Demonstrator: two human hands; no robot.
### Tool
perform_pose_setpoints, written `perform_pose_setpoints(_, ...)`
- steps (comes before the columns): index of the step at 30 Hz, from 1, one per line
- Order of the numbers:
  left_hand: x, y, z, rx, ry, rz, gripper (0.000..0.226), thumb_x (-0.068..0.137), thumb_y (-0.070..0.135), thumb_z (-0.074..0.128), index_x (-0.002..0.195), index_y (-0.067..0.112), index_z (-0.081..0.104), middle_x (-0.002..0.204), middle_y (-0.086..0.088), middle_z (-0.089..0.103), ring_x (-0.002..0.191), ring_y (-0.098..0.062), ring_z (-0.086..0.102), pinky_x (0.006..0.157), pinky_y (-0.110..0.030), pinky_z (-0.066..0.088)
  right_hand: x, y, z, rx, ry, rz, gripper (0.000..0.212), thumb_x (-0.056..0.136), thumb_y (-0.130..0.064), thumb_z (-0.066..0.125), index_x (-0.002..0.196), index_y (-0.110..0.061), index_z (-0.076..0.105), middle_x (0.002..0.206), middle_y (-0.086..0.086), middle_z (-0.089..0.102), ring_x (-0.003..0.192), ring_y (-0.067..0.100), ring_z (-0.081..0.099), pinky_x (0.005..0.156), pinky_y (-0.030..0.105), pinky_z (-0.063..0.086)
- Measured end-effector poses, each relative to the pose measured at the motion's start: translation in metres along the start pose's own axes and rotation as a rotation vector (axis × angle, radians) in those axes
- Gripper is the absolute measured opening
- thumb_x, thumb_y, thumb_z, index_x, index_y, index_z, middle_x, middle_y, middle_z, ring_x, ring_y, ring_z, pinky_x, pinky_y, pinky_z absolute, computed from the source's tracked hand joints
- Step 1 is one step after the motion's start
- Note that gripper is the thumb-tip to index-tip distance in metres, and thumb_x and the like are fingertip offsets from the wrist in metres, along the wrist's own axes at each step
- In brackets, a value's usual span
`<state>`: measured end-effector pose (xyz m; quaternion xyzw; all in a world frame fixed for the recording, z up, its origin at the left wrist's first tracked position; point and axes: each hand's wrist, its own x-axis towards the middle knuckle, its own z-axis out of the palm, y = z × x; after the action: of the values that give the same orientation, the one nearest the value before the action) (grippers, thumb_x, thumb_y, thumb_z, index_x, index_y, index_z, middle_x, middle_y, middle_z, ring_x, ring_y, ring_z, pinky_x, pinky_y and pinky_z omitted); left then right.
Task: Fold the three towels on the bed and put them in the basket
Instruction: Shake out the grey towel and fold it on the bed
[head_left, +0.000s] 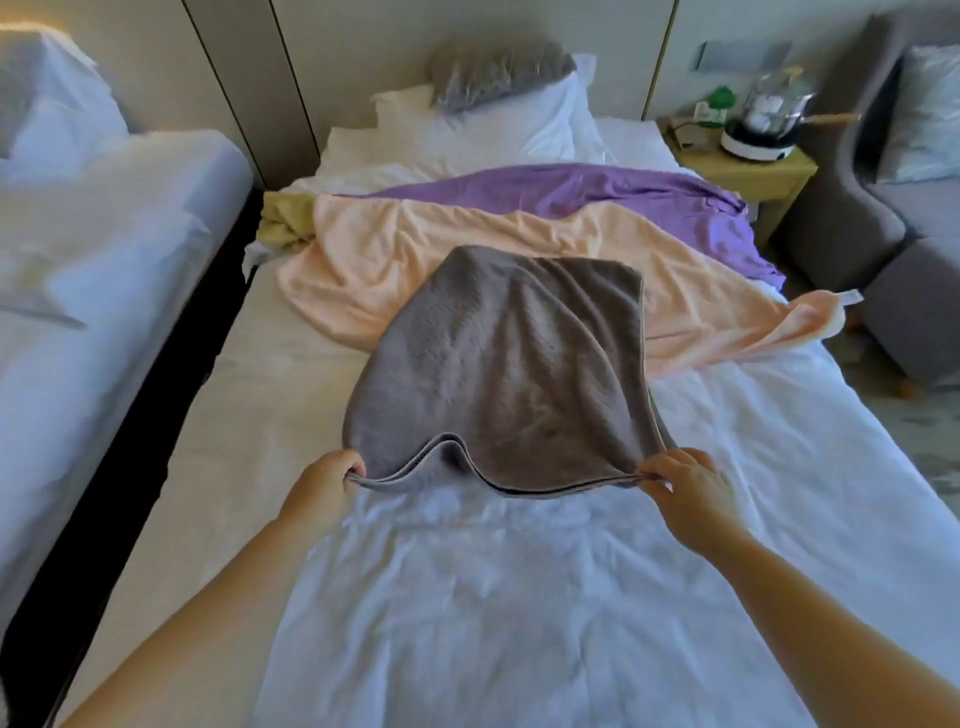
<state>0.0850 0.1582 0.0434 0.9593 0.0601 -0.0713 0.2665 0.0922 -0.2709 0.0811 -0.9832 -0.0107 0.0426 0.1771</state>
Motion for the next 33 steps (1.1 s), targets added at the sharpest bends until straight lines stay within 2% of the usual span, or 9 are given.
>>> perform_pose_setpoints(6, -0.047, -0.037, 0.03, 0.154, 0.004, -0.1, 0.035, 0.069, -0.015, 0.051, 0.077, 0.019, 0.051, 0.092, -0.011, 0.058, 0.079, -0.028, 0.05, 0.063, -0.031, 0.035, -0.047, 0.02, 0.026, -0.035, -0.104, 0.029, 0.01, 0.089, -0.032, 0.06, 0.094, -0.03, 0.069, 0.095, -0.005, 0.064, 0.099, 0.024, 0.057, 0.085, 0.036, 0.041)
perform_pose_setpoints(9, -0.066, -0.031, 0.04, 0.307, 0.038, -0.178, 0.027, 0.075, -0.006, 0.054, 0.088, 0.015, 0.065, 0.103, -0.015, 0.064, 0.089, -0.033, 0.056, 0.07, -0.033, 0.042, -0.07, 0.024, 0.031, -0.005, -0.15, -0.015, 0.01, 0.089, -0.033, 0.061, 0.093, -0.031, 0.07, 0.093, -0.007, 0.065, 0.095, 0.022, 0.059, 0.084, 0.034, 0.039)
perform_pose_setpoints(11, -0.078, -0.004, 0.059, 0.411, -0.013, -0.086, 0.034, 0.08, 0.005, 0.061, 0.112, 0.014, 0.066, 0.121, -0.011, 0.061, 0.108, -0.032, 0.056, 0.09, -0.035, 0.043, -0.086, 0.022, 0.034, 0.049, -0.162, -0.069, 0.01, 0.088, -0.031, 0.062, 0.094, -0.029, 0.071, 0.092, -0.006, 0.065, 0.093, 0.021, 0.058, 0.085, 0.035, 0.04)
perform_pose_setpoints(13, -0.095, 0.043, 0.082, 0.244, -0.084, 0.057, 0.046, 0.082, 0.021, 0.069, 0.127, 0.014, 0.058, 0.136, -0.008, 0.05, 0.125, -0.029, 0.046, 0.104, -0.033, 0.034, -0.102, 0.019, 0.034, 0.121, -0.134, -0.13, 0.009, 0.087, -0.027, 0.064, 0.093, -0.025, 0.071, 0.088, -0.004, 0.063, 0.088, 0.021, 0.057, 0.083, 0.036, 0.043)
perform_pose_setpoints(15, -0.118, 0.096, 0.104, 0.04, -0.123, 0.279, 0.055, 0.079, 0.034, 0.074, 0.127, 0.014, 0.057, 0.141, -0.006, 0.045, 0.131, -0.024, 0.04, 0.108, -0.03, 0.026, -0.119, 0.017, 0.033, 0.211, -0.096, -0.176, 0.008, 0.086, -0.022, 0.067, 0.091, -0.021, 0.073, 0.084, -0.003, 0.061, 0.083, 0.02, 0.056, 0.077, 0.033, 0.044)
perform_pose_setpoints(20, -0.177, 0.189, 0.141, -0.122, -0.032, 0.596, 0.043, 0.08, 0.039, 0.072, 0.116, 0.018, 0.062, 0.122, 0.003, 0.061, 0.113, -0.014, 0.051, 0.102, -0.028, 0.034, -0.165, 0.019, 0.024, 0.424, -0.036, -0.233, 0.01, 0.082, -0.016, 0.071, 0.091, -0.019, 0.073, 0.078, -0.011, 0.055, 0.073, 0.006, 0.053, 0.067, 0.019, 0.041)
perform_pose_setpoints(24, -0.211, 0.212, 0.143, -0.2, 0.055, 0.591, 0.014, 0.09, 0.024, 0.063, 0.1, 0.015, 0.067, 0.093, 0.003, 0.066, 0.084, -0.013, 0.054, 0.084, -0.033, 0.044, -0.197, 0.025, 0.014, 0.534, -0.036, -0.268, 0.01, 0.081, -0.017, 0.072, 0.087, -0.024, 0.07, 0.079, -0.012, 0.059, 0.076, 0.004, 0.056, 0.066, 0.016, 0.042)
perform_pose_setpoints(29, -0.243, 0.223, 0.116, -0.423, 0.084, 0.535, 0.008, 0.09, 0.013, 0.056, 0.093, 0.016, 0.063, 0.087, 0.01, 0.059, 0.085, -0.006, 0.055, 0.076, -0.018, 0.045, -0.217, 0.029, -0.001, 0.569, 0.022, -0.35, 0.018, 0.079, -0.014, 0.074, 0.087, -0.025, 0.062, 0.082, -0.015, 0.059, 0.08, 0.001, 0.055, 0.07, 0.009, 0.038)
perform_pose_setpoints(33, -0.259, 0.221, 0.087, -0.442, 0.085, 0.477, 0.016, 0.093, 0.008, 0.053, 0.099, 0.022, 0.056, 0.093, 0.013, 0.057, 0.089, -0.002, 0.055, 0.079, -0.012, 0.042, -0.217, 0.017, -0.021, 0.596, 0.081, -0.363, 0.011, 0.083, -0.019, 0.07, 0.085, -0.025, 0.061, 0.079, -0.012, 0.061, 0.077, 0.009, 0.056, 0.068, 0.025, 0.044)
